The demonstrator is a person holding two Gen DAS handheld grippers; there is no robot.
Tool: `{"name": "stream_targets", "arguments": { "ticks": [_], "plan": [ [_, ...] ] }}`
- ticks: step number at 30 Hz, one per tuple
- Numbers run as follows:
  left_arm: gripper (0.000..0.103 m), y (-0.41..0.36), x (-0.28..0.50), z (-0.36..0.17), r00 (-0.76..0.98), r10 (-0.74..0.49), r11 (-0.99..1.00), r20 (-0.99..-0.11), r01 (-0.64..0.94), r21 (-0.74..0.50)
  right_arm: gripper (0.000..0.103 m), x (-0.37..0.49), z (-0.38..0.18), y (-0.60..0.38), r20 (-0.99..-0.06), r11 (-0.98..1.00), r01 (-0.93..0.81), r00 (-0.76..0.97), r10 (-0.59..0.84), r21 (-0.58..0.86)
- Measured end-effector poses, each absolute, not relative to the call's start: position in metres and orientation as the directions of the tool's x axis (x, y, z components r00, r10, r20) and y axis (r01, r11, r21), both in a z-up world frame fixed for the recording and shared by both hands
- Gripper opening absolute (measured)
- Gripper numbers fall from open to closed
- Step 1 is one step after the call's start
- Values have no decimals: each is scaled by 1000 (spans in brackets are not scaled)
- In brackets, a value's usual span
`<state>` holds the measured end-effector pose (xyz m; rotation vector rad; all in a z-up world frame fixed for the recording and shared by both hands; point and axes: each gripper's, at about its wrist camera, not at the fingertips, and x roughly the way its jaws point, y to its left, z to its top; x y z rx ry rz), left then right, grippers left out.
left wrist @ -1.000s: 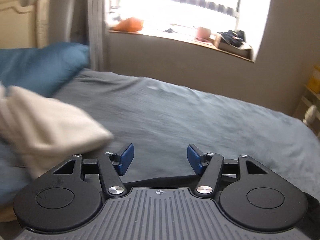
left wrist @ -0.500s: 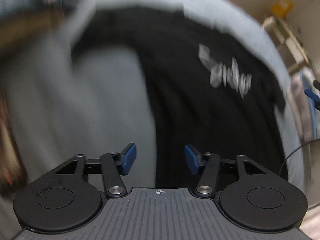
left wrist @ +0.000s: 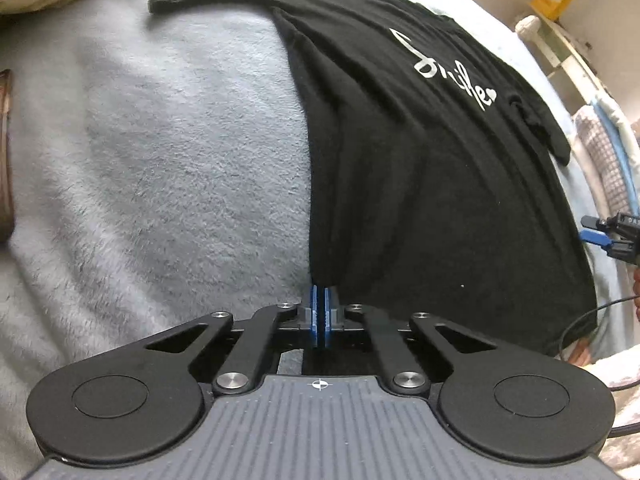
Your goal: Fold clothes
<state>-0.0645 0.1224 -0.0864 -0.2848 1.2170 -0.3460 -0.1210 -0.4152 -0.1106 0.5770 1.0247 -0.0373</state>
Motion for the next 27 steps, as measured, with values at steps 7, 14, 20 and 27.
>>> {"name": "stream_targets", "arguments": {
  "ticks": [7, 14, 20, 27],
  "plan": [
    [1, 131, -73, -89, 293, -443, 890, -847, 28, -455, 46, -125, -108, -423, -811, 878, 257, 544, 215, 404],
    [4, 135, -78, -98, 217, -457, 886, -863, 33, -462, 47, -125, -112, -427, -797, 870, 229, 548, 255, 436],
    [23, 129, -80, -102, 140, -483, 875, -864, 107, -472, 48, -121, -107, -422, -794, 883, 170, 534, 291, 437],
    [25, 120, -80, -103, 100, -478, 872, -873, 174, -458, 48, -124, -118, -407, -842, 922, 106, 458, 286, 372]
  ]
}}
